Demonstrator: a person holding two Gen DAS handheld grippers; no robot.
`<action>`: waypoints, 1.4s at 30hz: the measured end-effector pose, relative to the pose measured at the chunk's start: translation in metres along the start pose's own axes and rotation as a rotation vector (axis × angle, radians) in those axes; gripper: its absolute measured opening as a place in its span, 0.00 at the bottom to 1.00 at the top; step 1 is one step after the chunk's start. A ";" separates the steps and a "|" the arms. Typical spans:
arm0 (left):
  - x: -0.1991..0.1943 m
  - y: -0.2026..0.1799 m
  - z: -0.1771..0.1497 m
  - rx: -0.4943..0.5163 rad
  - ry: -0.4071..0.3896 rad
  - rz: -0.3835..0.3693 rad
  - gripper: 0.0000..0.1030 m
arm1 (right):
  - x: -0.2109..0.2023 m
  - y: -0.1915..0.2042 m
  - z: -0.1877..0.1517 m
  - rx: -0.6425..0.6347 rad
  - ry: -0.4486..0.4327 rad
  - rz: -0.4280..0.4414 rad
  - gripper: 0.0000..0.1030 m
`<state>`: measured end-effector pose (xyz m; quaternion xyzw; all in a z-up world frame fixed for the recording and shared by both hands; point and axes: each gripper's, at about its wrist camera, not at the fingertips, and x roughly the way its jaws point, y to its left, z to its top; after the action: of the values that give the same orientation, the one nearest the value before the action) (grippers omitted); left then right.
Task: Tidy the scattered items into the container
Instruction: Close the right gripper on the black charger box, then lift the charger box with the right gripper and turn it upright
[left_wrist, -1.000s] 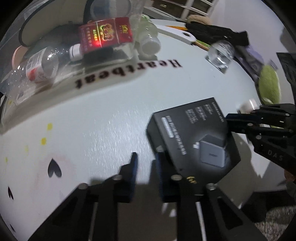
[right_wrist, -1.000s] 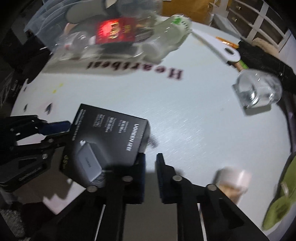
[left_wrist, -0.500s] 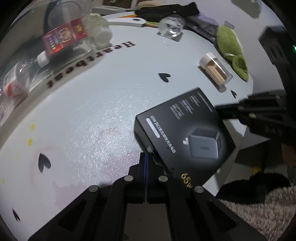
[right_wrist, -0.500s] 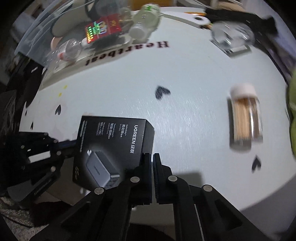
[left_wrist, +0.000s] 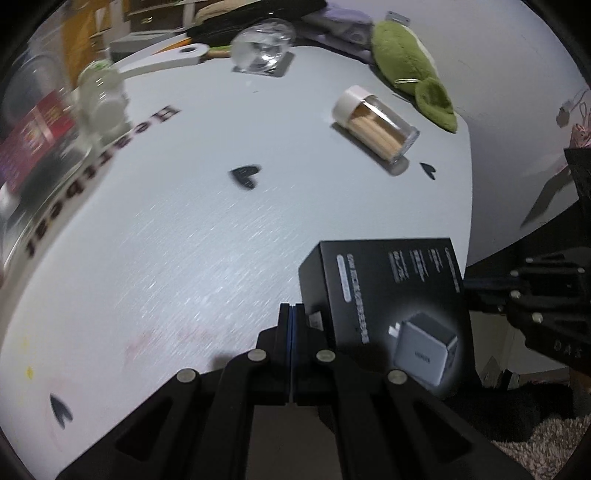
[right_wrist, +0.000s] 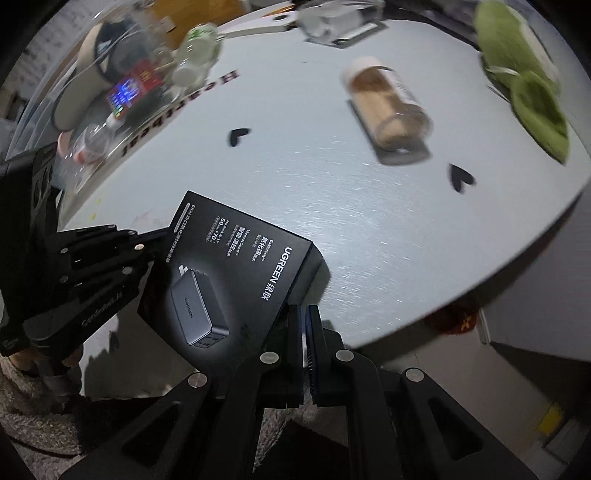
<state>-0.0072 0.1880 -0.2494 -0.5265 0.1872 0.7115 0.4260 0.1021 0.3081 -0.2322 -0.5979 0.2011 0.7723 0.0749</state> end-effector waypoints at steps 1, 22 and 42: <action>0.002 -0.002 0.004 0.005 -0.002 0.001 0.00 | -0.001 -0.004 -0.002 0.010 -0.002 0.005 0.08; -0.013 -0.010 -0.001 -0.080 0.003 0.112 0.00 | -0.024 -0.080 -0.022 0.369 -0.127 0.313 0.23; 0.026 -0.048 0.019 0.152 0.040 0.014 0.00 | 0.032 -0.101 -0.078 0.749 -0.133 0.512 0.83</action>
<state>0.0182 0.2393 -0.2568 -0.5054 0.2529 0.6876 0.4559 0.1988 0.3649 -0.3011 -0.4099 0.6025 0.6766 0.1055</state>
